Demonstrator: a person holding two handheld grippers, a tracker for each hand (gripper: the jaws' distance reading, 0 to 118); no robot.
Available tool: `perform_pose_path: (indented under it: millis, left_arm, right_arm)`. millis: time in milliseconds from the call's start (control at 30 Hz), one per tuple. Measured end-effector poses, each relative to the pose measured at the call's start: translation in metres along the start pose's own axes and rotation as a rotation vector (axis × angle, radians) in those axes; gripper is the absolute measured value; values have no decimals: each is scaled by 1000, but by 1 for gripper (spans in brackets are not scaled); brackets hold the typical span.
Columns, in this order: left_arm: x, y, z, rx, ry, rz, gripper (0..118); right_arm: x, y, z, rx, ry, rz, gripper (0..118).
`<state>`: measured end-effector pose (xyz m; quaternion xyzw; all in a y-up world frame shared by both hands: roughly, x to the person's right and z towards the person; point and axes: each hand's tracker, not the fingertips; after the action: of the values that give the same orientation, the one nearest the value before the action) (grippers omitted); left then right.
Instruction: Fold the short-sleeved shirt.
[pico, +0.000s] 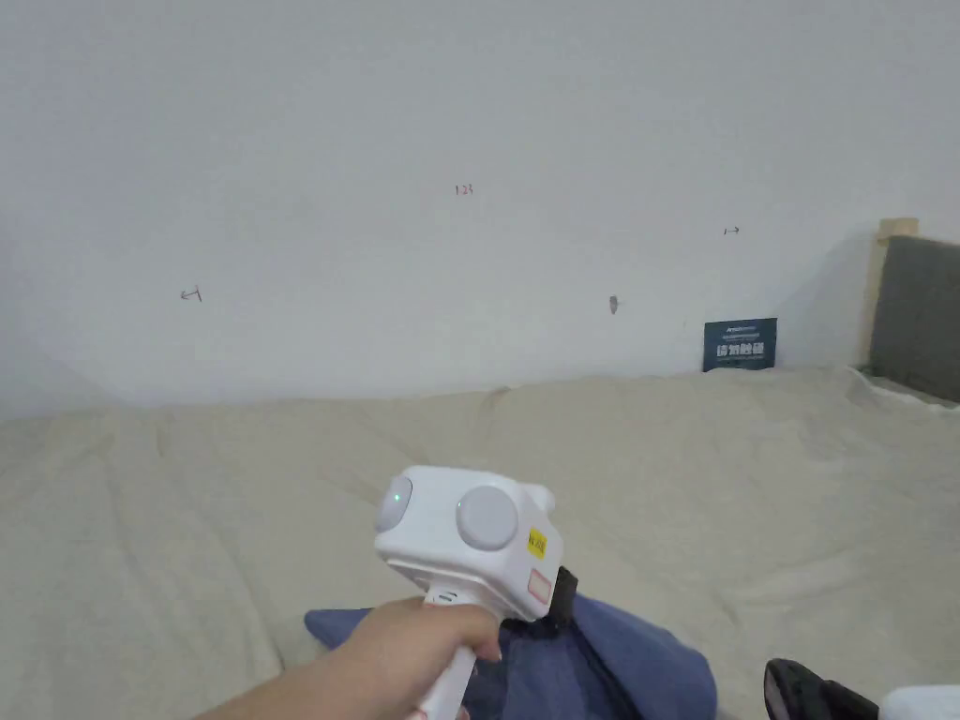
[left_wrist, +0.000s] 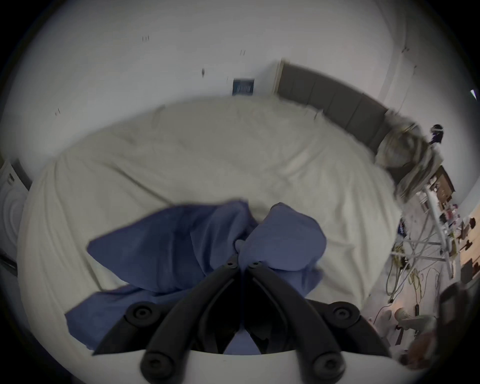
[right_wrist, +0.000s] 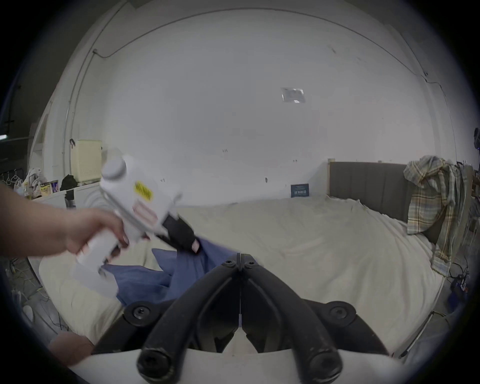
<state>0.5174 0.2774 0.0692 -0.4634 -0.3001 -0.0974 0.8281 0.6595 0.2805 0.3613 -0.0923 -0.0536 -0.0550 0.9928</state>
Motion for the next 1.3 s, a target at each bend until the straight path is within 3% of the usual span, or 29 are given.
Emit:
perform_pose_path:
  millis: [67, 100, 167, 200, 267, 433, 600, 633, 700, 767, 800, 833, 933, 1000, 1100, 1300]
  left_arm:
    - [-1, -10, -22, -20, -8, 13, 3]
    - [-3, -16, -27, -28, -10, 25, 16]
    - [-8, -23, -33, -39, -19, 49, 98]
    - [-11, -26, -34, -51, -19, 75, 98]
    - [-19, -33, -22, -31, -33, 96, 118]
    - [-42, -40, 39, 114, -93, 106, 115]
    - [-66, -98, 136, 381, -1, 102, 114]
    - [-69, -117, 155, 443, 15, 109, 108]
    - [-79, -152, 184, 563, 52, 110, 88]
    - [-82, -187, 206, 645, 118, 106, 45]
    - [-84, -206, 212, 665, 148, 129, 9]
    - [-86, -223, 218, 699, 186, 151, 0]
    - [-89, -269, 232, 804, 295, 225, 0]
    - [-83, -296, 238, 896, 454, 241, 0]
    - [-77, -320, 238, 932, 557, 233, 0]
    - [-84, -324, 237, 882, 533, 288, 0]
  right_arm:
    - [5, -4, -3, -20, -19, 6, 0]
    - [8, -6, -4, -28, -28, 7, 0]
    - [11, -10, -6, -44, -36, 0, 0]
    - [12, -12, -6, -55, -37, -9, 0]
    - [12, -14, -7, -70, -37, -21, 0]
    - [6, -11, -3, -59, -40, -37, 0]
    - [-5, 1, 7, 8, -19, -18, 0]
    - [-9, 3, 8, 23, -17, -10, 0]
    - [-15, 6, 11, 47, -8, 0, 0]
    - [-22, 8, 12, 68, 4, 3, 0]
    - [-26, 8, 13, 80, 10, 5, 0]
    - [-30, 8, 14, 93, 14, 7, 0]
    - [-40, 5, 17, 141, 24, 5, 0]
    - [-46, 1, 20, 180, 18, 6, 0]
    - [-54, -2, 25, 207, 3, 8, 0]
    - [-60, 0, 27, 224, 9, 38, 0]
